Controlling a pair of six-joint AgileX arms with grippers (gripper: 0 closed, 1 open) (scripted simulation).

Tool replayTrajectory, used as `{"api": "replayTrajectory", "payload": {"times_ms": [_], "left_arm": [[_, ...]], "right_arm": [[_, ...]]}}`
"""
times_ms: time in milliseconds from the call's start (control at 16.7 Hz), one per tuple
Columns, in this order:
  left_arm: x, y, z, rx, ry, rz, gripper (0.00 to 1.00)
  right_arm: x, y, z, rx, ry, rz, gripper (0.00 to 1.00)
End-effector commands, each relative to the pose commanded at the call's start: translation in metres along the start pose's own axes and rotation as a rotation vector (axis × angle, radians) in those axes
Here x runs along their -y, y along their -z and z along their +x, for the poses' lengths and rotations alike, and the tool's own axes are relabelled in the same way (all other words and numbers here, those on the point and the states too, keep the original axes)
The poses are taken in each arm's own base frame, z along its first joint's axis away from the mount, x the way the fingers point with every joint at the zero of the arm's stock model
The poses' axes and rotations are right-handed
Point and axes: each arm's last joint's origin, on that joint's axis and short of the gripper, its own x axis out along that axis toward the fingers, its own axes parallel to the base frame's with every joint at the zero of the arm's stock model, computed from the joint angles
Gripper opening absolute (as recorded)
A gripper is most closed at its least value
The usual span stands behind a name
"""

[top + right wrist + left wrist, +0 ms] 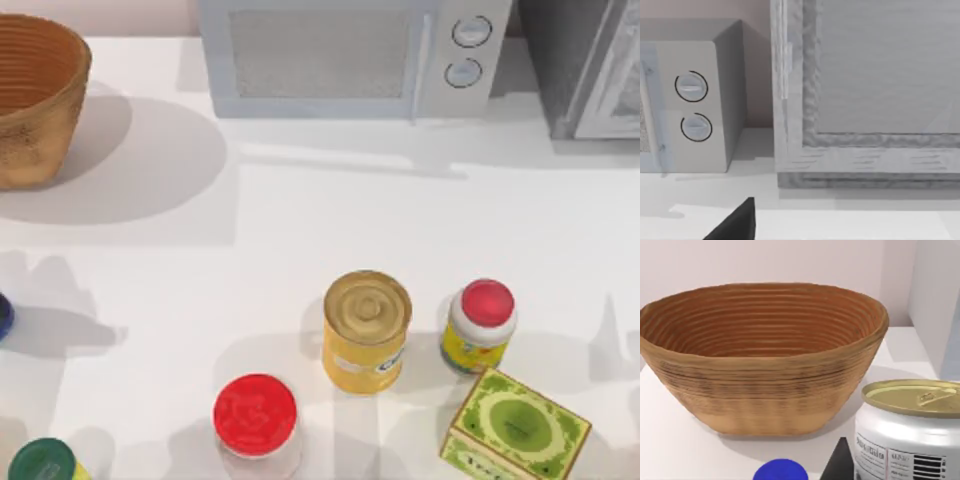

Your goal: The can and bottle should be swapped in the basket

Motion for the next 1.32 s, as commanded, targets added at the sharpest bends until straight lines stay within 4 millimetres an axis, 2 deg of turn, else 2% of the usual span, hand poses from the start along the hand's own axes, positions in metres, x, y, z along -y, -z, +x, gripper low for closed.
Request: {"api": "replayTrajectory", "payload": {"times_ms": [120, 240, 360, 480, 780, 960, 1140, 1320], "left_arm": [[0.002, 0.029, -0.003, 0.079, 0.004, -0.008, 0.00], [0.004, 0.049, -0.003, 0.140, 0.007, -0.016, 0.00], [0.004, 0.060, -0.001, 0.178, 0.010, -0.021, 0.00], [0.005, 0.063, -0.001, 0.189, 0.010, -0.022, 0.00], [0.004, 0.064, 0.000, 0.183, 0.007, -0.020, 0.00], [0.006, 0.055, 0.000, 0.183, 0.043, -0.017, 0.00], [0.010, 0.034, 0.004, 0.185, 0.134, -0.010, 0.00], [0.017, 0.005, 0.017, 0.187, 0.267, 0.002, 0.00]], "right_arm": [[0.000, 0.000, 0.000, 0.000, 0.000, 0.000, 1.00], [0.000, 0.000, 0.000, 0.000, 0.000, 0.000, 1.00], [0.000, 0.000, 0.000, 0.000, 0.000, 0.000, 1.00], [0.000, 0.000, 0.000, 0.000, 0.000, 0.000, 1.00], [0.000, 0.000, 0.000, 0.000, 0.000, 0.000, 1.00], [0.000, 0.000, 0.000, 0.000, 0.000, 0.000, 1.00], [0.000, 0.000, 0.000, 0.000, 0.000, 0.000, 1.00], [0.000, 0.000, 0.000, 0.000, 0.000, 0.000, 1.00]]}}
